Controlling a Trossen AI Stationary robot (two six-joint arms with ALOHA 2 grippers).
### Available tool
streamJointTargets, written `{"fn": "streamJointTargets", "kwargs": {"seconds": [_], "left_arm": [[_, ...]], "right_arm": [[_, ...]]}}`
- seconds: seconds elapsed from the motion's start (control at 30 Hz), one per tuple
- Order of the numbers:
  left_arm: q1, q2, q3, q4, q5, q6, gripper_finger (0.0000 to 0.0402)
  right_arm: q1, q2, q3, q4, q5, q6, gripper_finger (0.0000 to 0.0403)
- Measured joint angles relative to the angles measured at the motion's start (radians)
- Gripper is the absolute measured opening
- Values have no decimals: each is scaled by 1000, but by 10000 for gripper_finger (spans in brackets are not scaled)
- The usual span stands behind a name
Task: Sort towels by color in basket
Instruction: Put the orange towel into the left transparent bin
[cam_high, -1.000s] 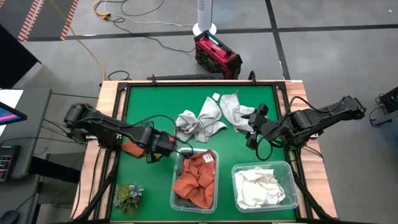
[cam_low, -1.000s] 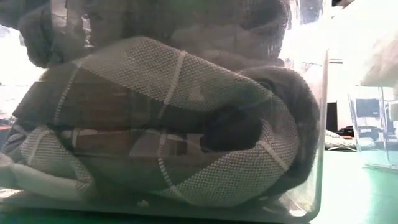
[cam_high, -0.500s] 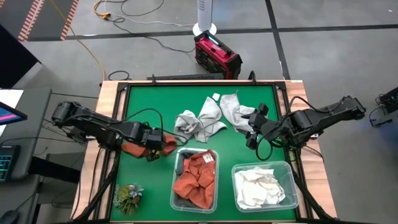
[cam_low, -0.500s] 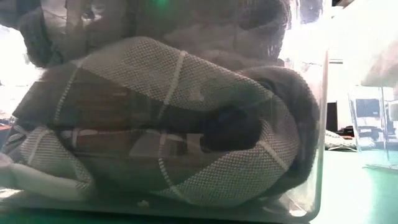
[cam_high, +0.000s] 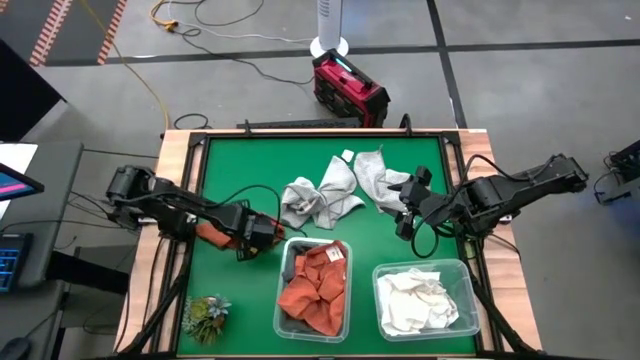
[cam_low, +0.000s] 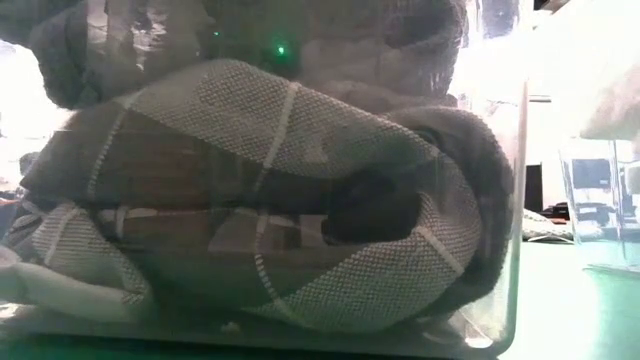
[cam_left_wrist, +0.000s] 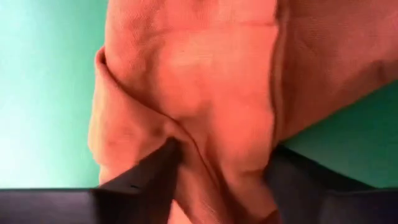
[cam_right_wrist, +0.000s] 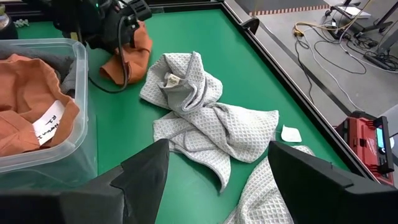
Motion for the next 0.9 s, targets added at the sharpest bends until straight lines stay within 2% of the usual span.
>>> {"fn": "streamJointTargets", "kwargs": {"seconds": [0.17,0.2,0.33,0.47,0.67,0.73,0.83,0.9], "left_arm": [[2,-13,20,43,-24,13,41],[4,-24,26,45,-34,13,22],[3,-98,73,-10,-101,36,7],[8,-225,164,-75,-207,42,5],[15,-406,251,-121,-237,48,3],[1,-461,262,-17,-209,67,3],[-30,-528,266,231,-116,149,2],[-48,-548,266,379,-90,190,2]], "right_arm": [[0,0,0,-1,0,0,306],[0,0,0,0,0,0,306],[0,0,0,0,0,0,306],[0,0,0,0,0,0,306],[0,0,0,0,0,1,306],[0,0,0,1,0,1,306],[-3,0,0,8,0,0,306],[-8,0,0,12,0,-1,306]]}}
